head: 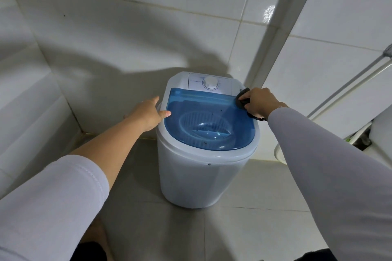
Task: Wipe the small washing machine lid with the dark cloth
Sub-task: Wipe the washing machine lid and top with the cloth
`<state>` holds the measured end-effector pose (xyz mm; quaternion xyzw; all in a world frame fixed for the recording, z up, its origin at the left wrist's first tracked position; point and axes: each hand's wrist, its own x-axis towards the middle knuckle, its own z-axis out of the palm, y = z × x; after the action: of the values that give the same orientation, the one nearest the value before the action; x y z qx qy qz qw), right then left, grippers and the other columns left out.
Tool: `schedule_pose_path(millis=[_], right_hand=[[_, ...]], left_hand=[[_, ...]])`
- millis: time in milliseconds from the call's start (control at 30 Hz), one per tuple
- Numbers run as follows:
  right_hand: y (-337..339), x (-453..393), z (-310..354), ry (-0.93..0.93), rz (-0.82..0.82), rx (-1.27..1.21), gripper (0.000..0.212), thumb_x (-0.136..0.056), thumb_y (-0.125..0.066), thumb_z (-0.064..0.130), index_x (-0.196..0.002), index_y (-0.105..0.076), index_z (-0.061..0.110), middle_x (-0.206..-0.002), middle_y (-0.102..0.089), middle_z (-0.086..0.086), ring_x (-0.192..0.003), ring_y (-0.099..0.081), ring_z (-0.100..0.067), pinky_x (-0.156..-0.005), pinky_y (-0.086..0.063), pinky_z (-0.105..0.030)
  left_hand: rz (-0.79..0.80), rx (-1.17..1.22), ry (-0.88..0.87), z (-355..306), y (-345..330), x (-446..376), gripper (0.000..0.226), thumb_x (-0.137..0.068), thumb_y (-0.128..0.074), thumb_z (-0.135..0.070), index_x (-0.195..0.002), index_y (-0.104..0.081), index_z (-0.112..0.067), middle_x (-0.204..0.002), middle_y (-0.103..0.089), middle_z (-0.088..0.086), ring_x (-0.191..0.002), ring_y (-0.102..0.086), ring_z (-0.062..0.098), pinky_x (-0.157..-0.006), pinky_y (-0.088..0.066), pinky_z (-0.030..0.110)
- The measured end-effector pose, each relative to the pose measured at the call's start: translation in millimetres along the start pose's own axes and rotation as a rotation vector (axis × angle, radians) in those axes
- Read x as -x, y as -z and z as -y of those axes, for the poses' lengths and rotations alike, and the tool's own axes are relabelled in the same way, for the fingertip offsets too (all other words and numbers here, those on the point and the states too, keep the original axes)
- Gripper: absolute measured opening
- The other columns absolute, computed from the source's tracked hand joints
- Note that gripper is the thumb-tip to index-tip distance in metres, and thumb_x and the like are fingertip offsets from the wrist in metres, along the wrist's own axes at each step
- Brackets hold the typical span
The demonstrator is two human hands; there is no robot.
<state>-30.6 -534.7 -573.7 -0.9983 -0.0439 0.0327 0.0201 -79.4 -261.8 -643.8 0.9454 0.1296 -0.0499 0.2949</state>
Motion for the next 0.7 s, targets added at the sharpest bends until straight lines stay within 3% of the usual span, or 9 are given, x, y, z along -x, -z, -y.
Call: schedule_pose_path(millis=[167, 233, 400, 700], right_hand=[[-1, 5, -11, -0.096, 0.010, -0.123, 0.041, -0.090, -0.050, 0.009, -0.128, -0.062, 0.016, -0.129, -0.057, -0.016, -0.112, -0.057, -0.034, -0.084, -0.046, -0.032], [5, 9, -9, -0.096, 0.003, -0.115, 0.041, -0.090, -0.050, 0.009, -0.128, -0.062, 0.015, -0.129, -0.058, -0.016, -0.113, -0.057, -0.033, -0.090, -0.047, -0.034], [34, 9, 33, 0.084, -0.086, -0.051, 0.044, -0.090, -0.047, 0.005, -0.128, -0.062, 0.023, -0.134, -0.058, -0.009, -0.121, -0.053, -0.029, -0.101, -0.043, -0.035], [4, 9, 156, 0.419, -0.066, 0.146, 0.043, -0.093, -0.046, 0.012, -0.130, -0.059, 0.030, -0.132, -0.055, -0.008, -0.120, -0.051, -0.030, -0.092, -0.048, -0.037]], left_hand=[[-0.010, 0.003, 0.001, -3, 0, 5, 0.069, -0.093, -0.051, -0.045, -0.151, -0.021, -0.023, -0.157, -0.030, 0.007, -0.142, -0.032, 0.034, -0.114, -0.030, 0.052], [-0.013, 0.009, 0.010, -3, 0, 5, 0.069, -0.093, -0.050, -0.046, -0.151, -0.022, -0.024, -0.156, -0.031, 0.007, -0.142, -0.031, 0.033, -0.114, -0.030, 0.053], [-0.062, 0.011, 0.040, -5, -2, 9, 0.068, -0.092, -0.050, -0.049, -0.150, -0.024, -0.025, -0.155, -0.034, 0.006, -0.141, -0.034, 0.032, -0.112, -0.030, 0.054], [0.001, 0.101, 0.019, -7, -2, 20, 0.073, -0.090, -0.056, -0.043, -0.150, -0.021, -0.023, -0.156, -0.032, 0.004, -0.143, -0.030, 0.030, -0.112, -0.030, 0.053]])
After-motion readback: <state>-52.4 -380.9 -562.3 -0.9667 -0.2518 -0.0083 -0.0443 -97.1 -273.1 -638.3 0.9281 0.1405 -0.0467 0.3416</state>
